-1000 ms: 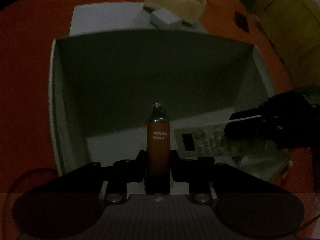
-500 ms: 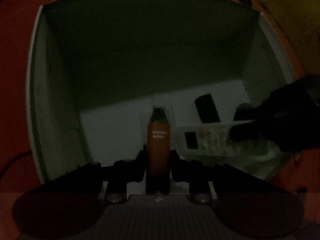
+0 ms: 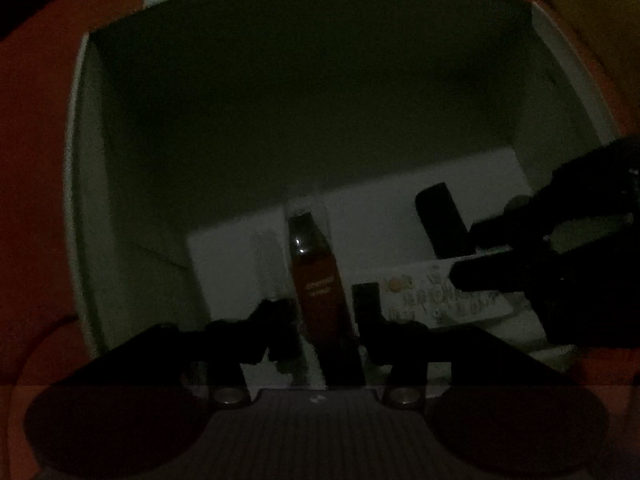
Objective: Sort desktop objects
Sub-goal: 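Open the left gripper releasing the bottle while the right gripper releases the remote in the box, then move the right gripper to the white charger cube beside the tissue pack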
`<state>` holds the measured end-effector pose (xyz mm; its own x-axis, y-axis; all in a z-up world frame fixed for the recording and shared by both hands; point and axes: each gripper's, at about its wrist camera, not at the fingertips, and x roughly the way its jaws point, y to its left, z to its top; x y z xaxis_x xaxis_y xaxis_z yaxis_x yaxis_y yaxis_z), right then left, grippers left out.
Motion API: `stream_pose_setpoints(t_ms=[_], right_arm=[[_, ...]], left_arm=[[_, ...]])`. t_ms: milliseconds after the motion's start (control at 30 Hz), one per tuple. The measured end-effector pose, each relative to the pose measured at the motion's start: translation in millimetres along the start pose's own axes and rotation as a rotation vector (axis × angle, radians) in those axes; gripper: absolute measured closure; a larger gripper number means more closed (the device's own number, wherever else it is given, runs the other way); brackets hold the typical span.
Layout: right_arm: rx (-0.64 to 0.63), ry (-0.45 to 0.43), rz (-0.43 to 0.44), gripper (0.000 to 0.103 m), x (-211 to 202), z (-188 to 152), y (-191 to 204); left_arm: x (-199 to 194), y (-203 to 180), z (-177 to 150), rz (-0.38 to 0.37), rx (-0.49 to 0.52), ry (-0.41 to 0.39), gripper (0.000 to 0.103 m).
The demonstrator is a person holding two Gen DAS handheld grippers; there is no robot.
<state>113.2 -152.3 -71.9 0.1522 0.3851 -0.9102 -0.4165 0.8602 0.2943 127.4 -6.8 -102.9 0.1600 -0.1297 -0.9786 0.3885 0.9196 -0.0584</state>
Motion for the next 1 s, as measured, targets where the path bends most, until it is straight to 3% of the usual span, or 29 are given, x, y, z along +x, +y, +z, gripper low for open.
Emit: stream_pose_setpoints(t_ms=[33, 167, 300, 433, 467, 533, 633, 733, 900, 1000], right_arm=[[0.001, -0.008, -0.014, 0.067, -4, 0, 2], [0.062, -0.058, -0.062, 0.067, -26, -2, 8], [0.196, -0.111, -0.076, 0.067, -62, -4, 11], [0.314, -0.152, -0.097, 0.063, -104, -17, 16], [0.336, -0.163, -0.107, 0.057, -114, -21, 19], [0.363, -0.166, -0.148, 0.045, -133, -26, 23], [0.335, -0.177, -0.227, 0.041, -150, -25, 36], [0.287, -0.200, -0.252, 0.038, -162, -9, 47], [0.359, -0.264, -0.177, 0.034, -180, 3, 32], [0.326, -0.267, -0.172, 0.034, -186, 13, 26]], left_arm=[[-6, -2, 3, -0.002, -0.008, -0.012, 0.060], [-40, -3, 7, 0.041, -0.024, -0.086, 0.037], [-78, -3, 2, 0.043, -0.028, -0.145, 0.033], [-111, -4, -6, 0.036, -0.035, -0.193, 0.019], [-118, -4, -8, 0.029, -0.043, -0.206, 0.015], [-130, -7, -9, 0.012, -0.056, -0.230, 0.013], [-150, -9, -6, 0.011, -0.087, -0.249, 0.006], [-163, -10, 6, 0.019, -0.108, -0.285, 0.001], [-182, -1, 22, 0.024, -0.223, -0.332, 0.000], [-192, 7, 24, 0.051, -0.258, -0.346, 0.000]])
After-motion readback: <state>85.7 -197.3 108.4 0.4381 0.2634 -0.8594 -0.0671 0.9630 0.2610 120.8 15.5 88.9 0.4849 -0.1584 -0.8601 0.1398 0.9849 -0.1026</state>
